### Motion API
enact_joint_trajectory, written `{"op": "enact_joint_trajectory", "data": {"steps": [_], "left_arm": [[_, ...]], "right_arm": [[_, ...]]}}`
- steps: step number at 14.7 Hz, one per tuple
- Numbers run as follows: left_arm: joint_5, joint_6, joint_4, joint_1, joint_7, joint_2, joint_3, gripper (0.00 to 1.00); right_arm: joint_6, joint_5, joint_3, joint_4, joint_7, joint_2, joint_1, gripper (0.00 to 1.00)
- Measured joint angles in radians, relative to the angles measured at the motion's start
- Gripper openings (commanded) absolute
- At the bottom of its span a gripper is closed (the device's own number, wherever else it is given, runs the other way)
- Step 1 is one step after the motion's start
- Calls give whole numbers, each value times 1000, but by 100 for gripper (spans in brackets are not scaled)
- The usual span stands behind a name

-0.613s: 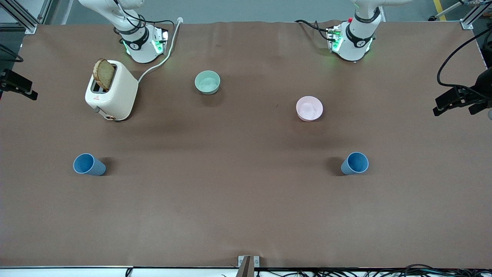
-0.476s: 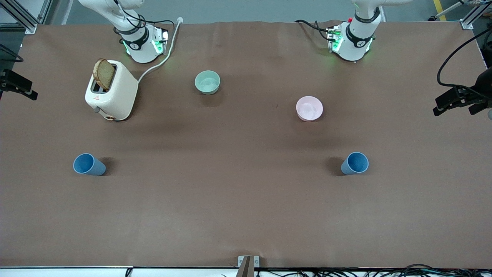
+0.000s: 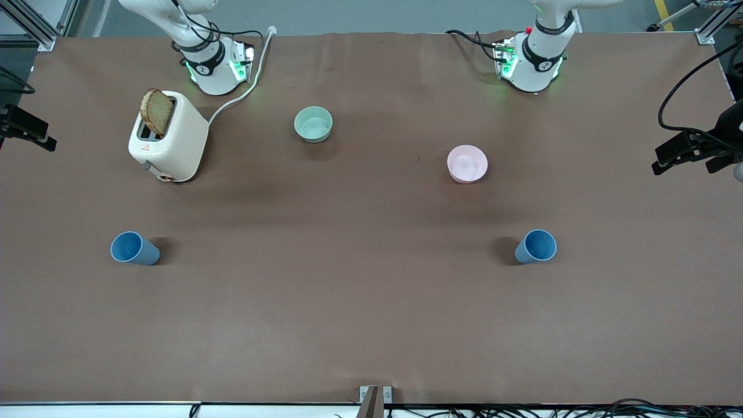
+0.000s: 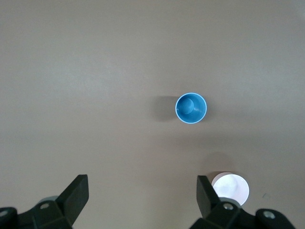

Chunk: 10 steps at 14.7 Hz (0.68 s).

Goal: Stack blue cups with both arms

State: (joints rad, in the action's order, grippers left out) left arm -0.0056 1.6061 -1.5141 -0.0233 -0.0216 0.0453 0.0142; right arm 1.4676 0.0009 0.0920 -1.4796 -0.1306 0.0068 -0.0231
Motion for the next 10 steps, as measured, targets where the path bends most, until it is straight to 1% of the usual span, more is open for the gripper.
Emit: {"op": "enact_joint_trajectory", "data": {"steps": [4, 6, 8, 10], "left_arm": [[0, 0, 0, 0, 0, 0, 0, 100], [0, 0, 0, -2, 0, 0, 0, 100], [0, 0, 0, -2, 0, 5, 0, 100], [0, 1, 0, -3, 1, 22, 0, 100]], "right_arm": [[4, 0, 4, -2, 0, 6, -4, 100], [33, 0, 8, -20, 0, 16, -13, 100], [89, 0, 11, -65, 0, 29, -29, 100], [176, -1, 13, -142, -2, 39, -55, 100]]}}
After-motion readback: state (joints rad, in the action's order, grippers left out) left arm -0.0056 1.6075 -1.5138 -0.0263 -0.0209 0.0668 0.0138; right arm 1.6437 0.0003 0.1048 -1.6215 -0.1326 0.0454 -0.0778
